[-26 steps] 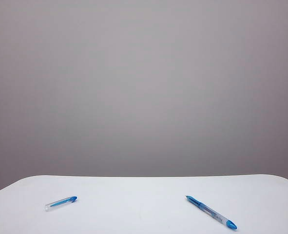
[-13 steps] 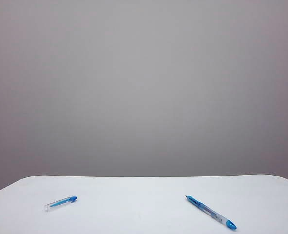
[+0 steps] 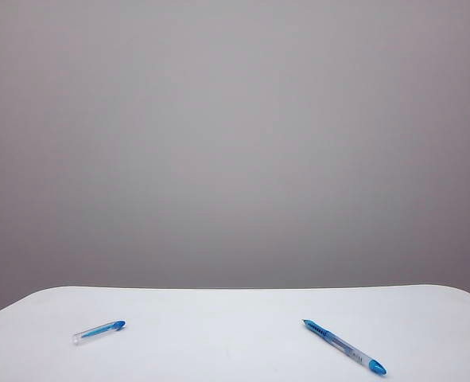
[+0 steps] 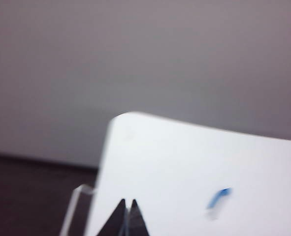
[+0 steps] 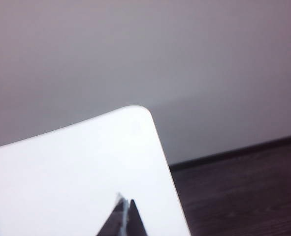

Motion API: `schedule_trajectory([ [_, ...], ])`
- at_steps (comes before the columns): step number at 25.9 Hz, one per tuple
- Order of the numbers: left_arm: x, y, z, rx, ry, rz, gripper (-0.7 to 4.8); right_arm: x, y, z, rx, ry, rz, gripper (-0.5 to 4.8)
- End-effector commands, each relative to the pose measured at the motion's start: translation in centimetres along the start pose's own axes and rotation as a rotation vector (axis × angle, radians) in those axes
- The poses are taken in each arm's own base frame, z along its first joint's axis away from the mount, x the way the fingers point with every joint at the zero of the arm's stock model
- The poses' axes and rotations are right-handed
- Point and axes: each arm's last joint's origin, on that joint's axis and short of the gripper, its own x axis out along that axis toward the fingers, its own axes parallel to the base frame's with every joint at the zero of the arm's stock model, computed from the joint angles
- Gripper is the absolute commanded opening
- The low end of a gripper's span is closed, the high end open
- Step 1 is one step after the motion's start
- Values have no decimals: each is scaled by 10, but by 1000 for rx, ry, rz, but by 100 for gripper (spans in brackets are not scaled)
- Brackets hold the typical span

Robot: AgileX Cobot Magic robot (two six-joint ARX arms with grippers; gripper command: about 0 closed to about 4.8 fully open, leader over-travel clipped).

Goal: Pick up the pen and remove the cap.

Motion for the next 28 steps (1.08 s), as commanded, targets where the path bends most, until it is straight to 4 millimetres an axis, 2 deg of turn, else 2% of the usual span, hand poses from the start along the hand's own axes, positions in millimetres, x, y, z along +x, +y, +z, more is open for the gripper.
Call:
schedule_trajectory([
  [1,0,1,-1,-6,21,23,-5,1,0,-2,-5,11,12,-1],
  [5,0,-1,0,5,16,-44,3,1,0,-2,-7,10,9,-1],
  [7,0,-2,0,24,10,-54,33,1,0,-2,-7,11,11,-1],
  [12,0,-1,-3,20,44,-45,24,1,0,-3,-47,17,28,-1],
  [13,0,0,-5,3,62,-23,4,1,0,-3,-49,17,28,-1],
  [28,0,0,-5,-47,61,-16,4,1,0,-2,-49,12,28,0],
])
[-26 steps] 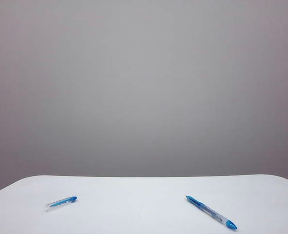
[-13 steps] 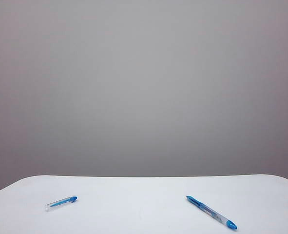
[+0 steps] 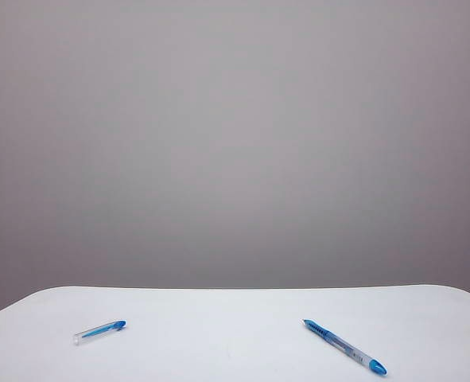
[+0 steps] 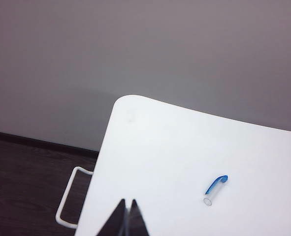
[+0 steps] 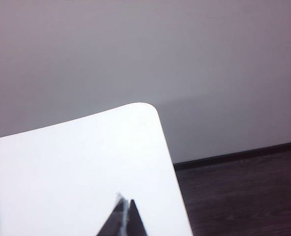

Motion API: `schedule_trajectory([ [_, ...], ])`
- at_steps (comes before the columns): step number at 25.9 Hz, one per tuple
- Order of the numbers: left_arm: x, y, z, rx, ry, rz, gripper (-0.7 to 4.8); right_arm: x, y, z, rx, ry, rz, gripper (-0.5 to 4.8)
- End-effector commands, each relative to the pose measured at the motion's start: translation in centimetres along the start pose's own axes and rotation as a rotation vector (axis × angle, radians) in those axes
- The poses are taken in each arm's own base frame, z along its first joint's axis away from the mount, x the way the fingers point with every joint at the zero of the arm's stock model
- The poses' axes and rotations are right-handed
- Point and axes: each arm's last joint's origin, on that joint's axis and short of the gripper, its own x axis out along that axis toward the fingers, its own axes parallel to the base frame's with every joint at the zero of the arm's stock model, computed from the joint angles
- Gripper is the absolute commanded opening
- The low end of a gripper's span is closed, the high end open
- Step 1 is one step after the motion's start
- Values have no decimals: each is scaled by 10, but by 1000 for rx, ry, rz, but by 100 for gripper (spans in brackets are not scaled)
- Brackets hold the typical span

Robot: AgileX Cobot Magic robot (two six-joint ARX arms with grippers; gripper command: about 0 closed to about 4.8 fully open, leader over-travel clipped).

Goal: Pick up the pen and remove the cap.

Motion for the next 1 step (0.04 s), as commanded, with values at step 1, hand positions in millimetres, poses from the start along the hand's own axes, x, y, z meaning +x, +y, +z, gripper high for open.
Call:
schedule_trajectory([
  [1,0,0,-1,0,8,-2,4,1,0,-2,-3,3,3,0],
])
